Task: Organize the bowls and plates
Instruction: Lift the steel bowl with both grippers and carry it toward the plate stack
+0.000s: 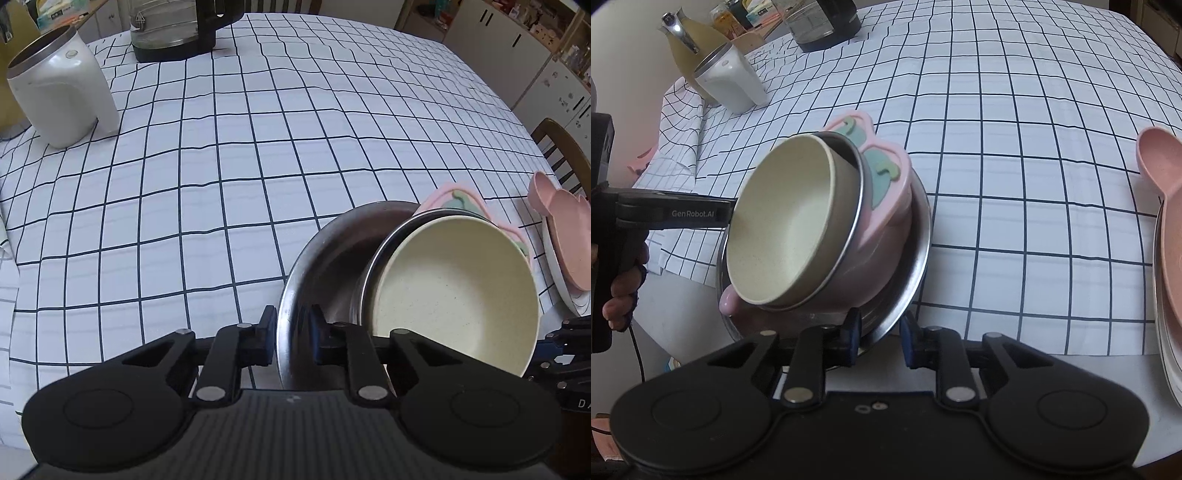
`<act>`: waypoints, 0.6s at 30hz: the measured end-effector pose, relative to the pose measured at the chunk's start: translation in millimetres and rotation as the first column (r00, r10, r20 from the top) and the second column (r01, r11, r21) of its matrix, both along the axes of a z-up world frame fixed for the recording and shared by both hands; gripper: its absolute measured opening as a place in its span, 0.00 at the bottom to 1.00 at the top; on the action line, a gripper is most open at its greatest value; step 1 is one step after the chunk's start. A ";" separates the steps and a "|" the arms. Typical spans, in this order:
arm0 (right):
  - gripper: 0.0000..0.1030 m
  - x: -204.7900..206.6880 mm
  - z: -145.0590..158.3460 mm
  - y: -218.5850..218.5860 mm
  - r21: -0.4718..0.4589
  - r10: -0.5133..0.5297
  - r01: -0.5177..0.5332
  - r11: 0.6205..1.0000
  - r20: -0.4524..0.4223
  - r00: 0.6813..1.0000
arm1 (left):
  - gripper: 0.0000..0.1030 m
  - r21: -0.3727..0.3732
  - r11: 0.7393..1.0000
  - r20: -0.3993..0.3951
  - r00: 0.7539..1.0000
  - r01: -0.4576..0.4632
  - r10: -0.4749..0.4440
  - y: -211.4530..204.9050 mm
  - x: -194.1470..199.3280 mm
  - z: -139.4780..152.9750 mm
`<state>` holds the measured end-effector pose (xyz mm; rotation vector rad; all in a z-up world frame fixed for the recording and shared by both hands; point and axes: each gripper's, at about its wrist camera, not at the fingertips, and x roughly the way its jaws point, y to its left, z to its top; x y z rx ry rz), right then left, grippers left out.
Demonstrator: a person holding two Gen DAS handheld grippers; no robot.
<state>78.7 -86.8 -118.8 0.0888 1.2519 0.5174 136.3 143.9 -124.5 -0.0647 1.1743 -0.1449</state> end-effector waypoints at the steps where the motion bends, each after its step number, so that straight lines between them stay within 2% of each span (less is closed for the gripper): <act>1: 0.21 0.5 -0.3 -0.2 0.000 -0.001 0.001 1.000 -0.001 1.000 | 0.15 0.004 1.000 -0.001 1.000 -0.002 0.002 -0.4 -0.1 0.1; 6: 0.19 1.1 0.6 -1.1 -0.022 -0.010 0.010 1.000 0.014 1.000 | 0.14 0.023 1.000 0.006 1.000 0.004 -0.004 -5.9 -5.8 2.0; 14: 0.19 0.1 3.3 -16.8 -0.026 -0.047 0.047 0.999 -0.012 0.999 | 0.13 0.042 0.999 0.030 0.999 0.021 -0.022 -23.7 -11.9 14.8; 18: 0.19 -3.8 12.0 -26.8 -0.028 -0.060 0.060 0.998 0.014 0.998 | 0.13 0.038 0.999 0.044 0.999 0.031 -0.033 -33.4 -13.8 23.5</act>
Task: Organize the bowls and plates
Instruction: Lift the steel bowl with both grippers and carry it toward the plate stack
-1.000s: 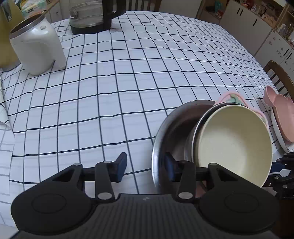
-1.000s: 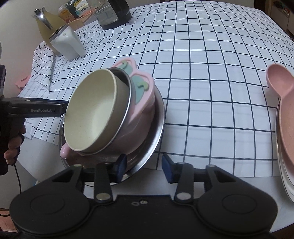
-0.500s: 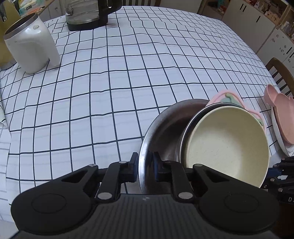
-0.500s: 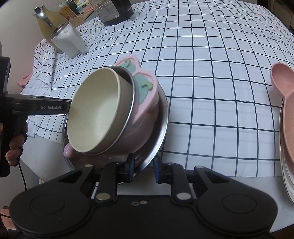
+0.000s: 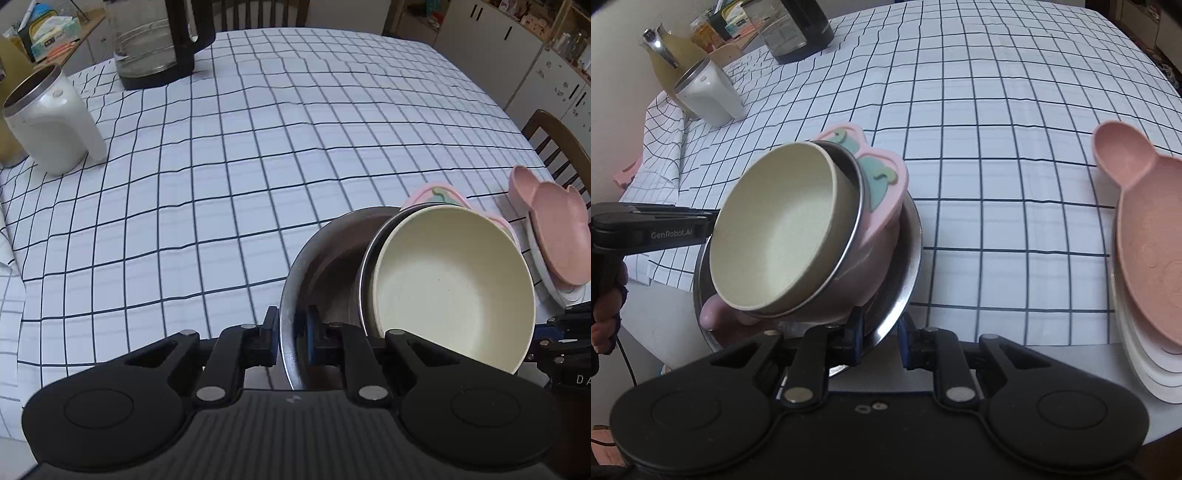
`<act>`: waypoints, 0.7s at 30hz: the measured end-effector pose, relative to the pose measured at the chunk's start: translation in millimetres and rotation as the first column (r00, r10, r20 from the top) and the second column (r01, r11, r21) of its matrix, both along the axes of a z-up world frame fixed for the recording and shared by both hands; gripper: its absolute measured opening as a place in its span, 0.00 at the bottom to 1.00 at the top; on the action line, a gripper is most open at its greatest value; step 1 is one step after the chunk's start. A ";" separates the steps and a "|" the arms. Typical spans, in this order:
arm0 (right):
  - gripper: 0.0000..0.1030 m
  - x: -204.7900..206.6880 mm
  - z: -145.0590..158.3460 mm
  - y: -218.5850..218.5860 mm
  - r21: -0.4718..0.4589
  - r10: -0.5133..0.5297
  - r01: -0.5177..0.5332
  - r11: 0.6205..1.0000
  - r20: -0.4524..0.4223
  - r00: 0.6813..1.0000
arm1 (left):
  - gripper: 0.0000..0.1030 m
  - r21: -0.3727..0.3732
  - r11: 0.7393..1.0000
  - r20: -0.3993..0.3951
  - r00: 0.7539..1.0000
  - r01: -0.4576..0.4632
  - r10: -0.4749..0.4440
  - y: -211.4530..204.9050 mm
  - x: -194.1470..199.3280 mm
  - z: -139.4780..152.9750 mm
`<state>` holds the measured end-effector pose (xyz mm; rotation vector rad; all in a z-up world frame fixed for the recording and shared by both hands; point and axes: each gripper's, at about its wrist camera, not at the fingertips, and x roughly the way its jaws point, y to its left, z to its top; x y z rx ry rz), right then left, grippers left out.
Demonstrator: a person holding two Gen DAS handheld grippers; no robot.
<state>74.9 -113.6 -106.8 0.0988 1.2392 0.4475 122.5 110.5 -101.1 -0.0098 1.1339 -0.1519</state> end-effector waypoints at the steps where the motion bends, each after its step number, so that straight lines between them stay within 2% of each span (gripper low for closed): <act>1: 0.19 -0.6 2.3 -2.8 0.001 -0.004 0.004 1.000 0.005 1.000 | 0.13 0.000 1.000 0.006 1.000 0.005 -0.005 -2.8 -0.5 2.4; 12: 0.19 -7.4 46.6 -44.6 0.003 -0.065 0.065 0.998 0.080 0.995 | 0.13 0.007 0.996 0.085 0.992 0.090 -0.091 -49.4 2.2 49.5; 21: 0.19 -3.7 84.1 -107.7 0.012 -0.143 0.142 0.990 0.140 0.980 | 0.13 0.000 0.985 0.142 0.975 0.175 -0.173 -120.7 20.5 81.2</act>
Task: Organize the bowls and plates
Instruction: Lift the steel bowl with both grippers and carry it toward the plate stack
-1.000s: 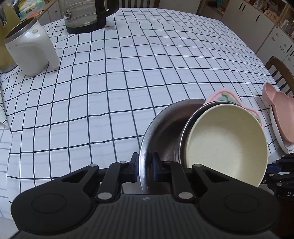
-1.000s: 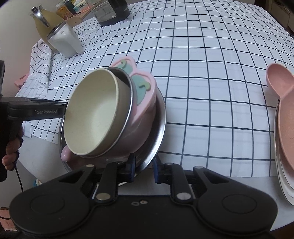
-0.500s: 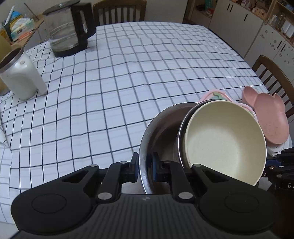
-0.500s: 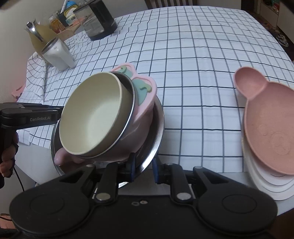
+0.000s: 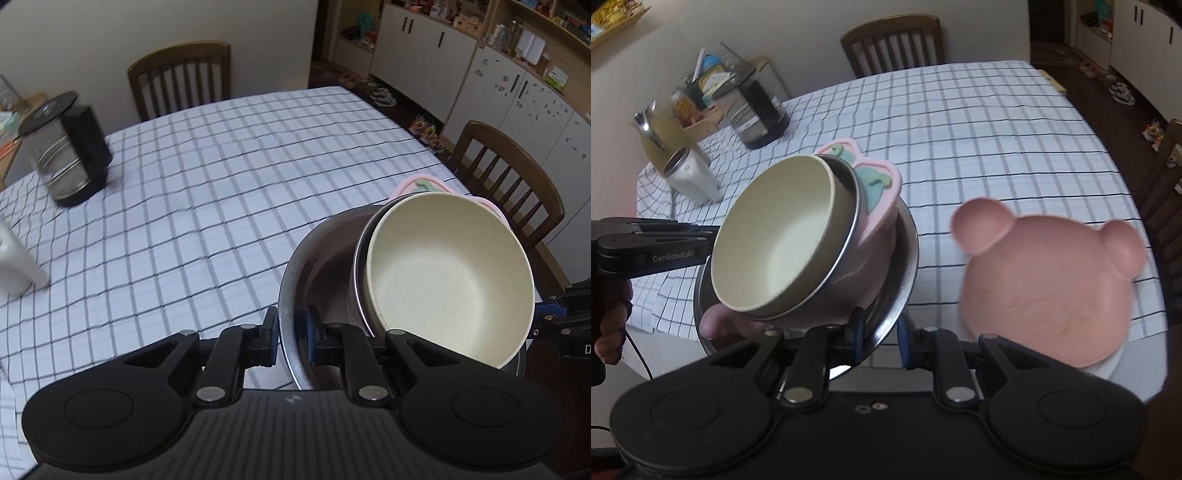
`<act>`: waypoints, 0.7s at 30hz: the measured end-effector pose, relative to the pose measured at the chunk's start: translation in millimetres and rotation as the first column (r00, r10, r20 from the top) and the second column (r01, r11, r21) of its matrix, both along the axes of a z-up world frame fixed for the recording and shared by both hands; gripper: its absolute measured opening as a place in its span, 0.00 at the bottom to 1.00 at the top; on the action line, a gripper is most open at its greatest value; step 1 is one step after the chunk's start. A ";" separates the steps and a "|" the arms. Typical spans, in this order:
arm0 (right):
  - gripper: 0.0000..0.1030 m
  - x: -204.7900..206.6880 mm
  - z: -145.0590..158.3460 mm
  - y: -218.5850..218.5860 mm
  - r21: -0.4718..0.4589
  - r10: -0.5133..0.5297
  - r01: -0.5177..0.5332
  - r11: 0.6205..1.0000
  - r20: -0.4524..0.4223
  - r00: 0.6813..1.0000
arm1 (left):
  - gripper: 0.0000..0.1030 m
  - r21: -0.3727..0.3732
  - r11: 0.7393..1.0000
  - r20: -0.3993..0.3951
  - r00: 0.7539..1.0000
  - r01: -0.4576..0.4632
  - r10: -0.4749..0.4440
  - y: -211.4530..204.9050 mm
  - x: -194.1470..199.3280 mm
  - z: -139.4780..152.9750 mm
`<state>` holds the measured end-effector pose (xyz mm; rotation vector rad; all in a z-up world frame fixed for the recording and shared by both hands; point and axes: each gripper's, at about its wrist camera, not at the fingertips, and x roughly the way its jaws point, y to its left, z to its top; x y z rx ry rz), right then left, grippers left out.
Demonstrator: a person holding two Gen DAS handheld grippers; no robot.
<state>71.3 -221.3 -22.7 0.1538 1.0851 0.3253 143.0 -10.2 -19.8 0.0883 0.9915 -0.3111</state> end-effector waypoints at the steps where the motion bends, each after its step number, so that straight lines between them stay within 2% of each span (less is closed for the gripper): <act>1: 0.19 0.7 2.2 -8.2 -0.002 -0.010 0.010 1.000 0.004 1.000 | 0.13 -0.002 1.000 0.005 1.000 0.011 -0.011 -9.7 1.9 1.5; 10: 0.19 6.2 9.5 -83.0 -0.030 -0.092 0.093 0.995 0.032 0.995 | 0.13 -0.001 0.997 0.041 0.996 0.077 -0.077 -98.0 18.3 -0.4; 21: 0.19 10.1 -14.4 -157.3 -0.055 -0.136 0.136 0.989 -0.004 0.991 | 0.13 0.015 0.994 0.007 0.994 0.108 -0.108 -167.5 28.5 -32.8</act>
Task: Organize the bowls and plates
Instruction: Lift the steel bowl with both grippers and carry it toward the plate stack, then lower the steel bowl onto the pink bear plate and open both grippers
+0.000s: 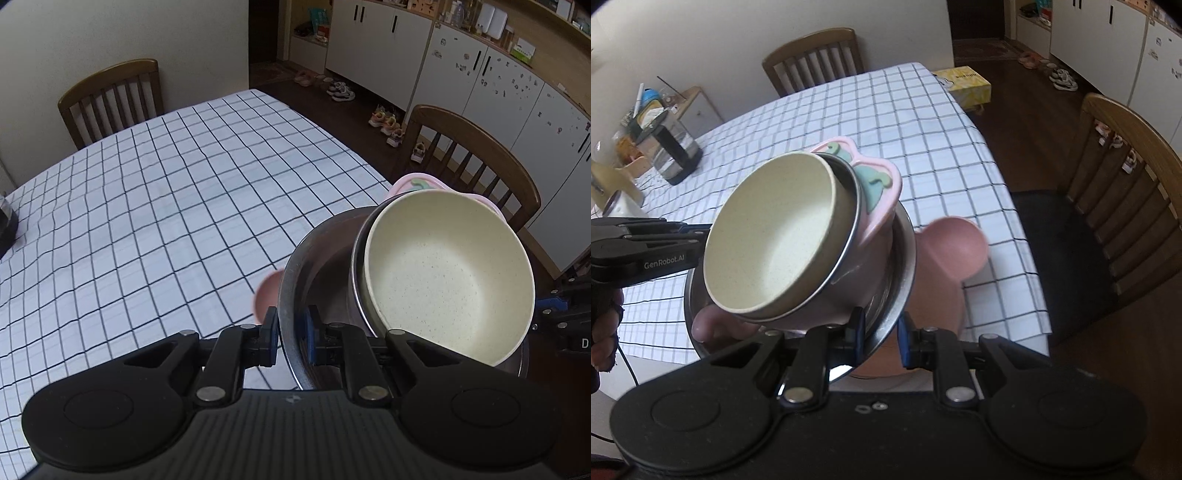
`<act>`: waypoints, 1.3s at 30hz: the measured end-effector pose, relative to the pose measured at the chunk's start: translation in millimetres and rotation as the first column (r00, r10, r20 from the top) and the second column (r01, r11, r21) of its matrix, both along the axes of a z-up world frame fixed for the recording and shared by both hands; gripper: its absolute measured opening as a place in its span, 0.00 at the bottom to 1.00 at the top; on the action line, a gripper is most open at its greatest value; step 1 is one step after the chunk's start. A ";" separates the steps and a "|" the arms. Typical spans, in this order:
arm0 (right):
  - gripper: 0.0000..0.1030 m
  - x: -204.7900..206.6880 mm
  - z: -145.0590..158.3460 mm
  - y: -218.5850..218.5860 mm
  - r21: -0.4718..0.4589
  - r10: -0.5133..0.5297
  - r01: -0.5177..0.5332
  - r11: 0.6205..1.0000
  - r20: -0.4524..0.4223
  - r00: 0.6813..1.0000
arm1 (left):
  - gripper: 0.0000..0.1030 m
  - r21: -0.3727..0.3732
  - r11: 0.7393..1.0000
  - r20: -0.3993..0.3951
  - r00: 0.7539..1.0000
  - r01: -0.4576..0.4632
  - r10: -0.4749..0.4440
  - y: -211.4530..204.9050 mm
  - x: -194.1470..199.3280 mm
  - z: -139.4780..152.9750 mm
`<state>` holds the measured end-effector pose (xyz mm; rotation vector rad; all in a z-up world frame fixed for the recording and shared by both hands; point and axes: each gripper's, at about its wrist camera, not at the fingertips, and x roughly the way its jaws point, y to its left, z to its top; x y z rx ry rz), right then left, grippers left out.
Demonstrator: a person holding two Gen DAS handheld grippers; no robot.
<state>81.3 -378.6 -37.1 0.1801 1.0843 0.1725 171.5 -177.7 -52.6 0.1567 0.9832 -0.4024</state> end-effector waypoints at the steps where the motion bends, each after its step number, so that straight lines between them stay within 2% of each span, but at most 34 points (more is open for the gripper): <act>1: 0.19 0.5 -2.7 -4.5 0.001 -0.001 0.001 1.000 -0.003 1.000 | 0.13 0.005 1.000 -0.004 1.000 -0.001 0.001 -5.2 -0.2 -3.6; 13: 0.19 10.8 -38.1 -29.8 0.012 0.056 -0.055 0.998 -0.041 0.998 | 0.13 0.036 0.998 -0.033 0.998 -0.051 0.052 -22.7 -4.1 -37.2; 23: 0.19 18.0 -48.5 -31.5 0.013 0.119 -0.119 0.993 -0.055 0.991 | 0.14 0.051 0.994 -0.059 0.993 -0.101 0.104 -24.7 -4.2 -51.1; 32: 0.19 19.4 -50.7 -28.4 0.001 0.167 -0.167 0.986 -0.045 0.985 | 0.15 0.061 0.990 -0.052 0.990 -0.128 0.132 -25.3 -9.6 -55.5; 39: 0.20 18.9 -53.1 -26.6 -0.016 0.163 -0.164 0.986 -0.046 0.985 | 0.15 0.059 0.989 -0.045 0.989 -0.137 0.140 -25.5 -11.3 -55.2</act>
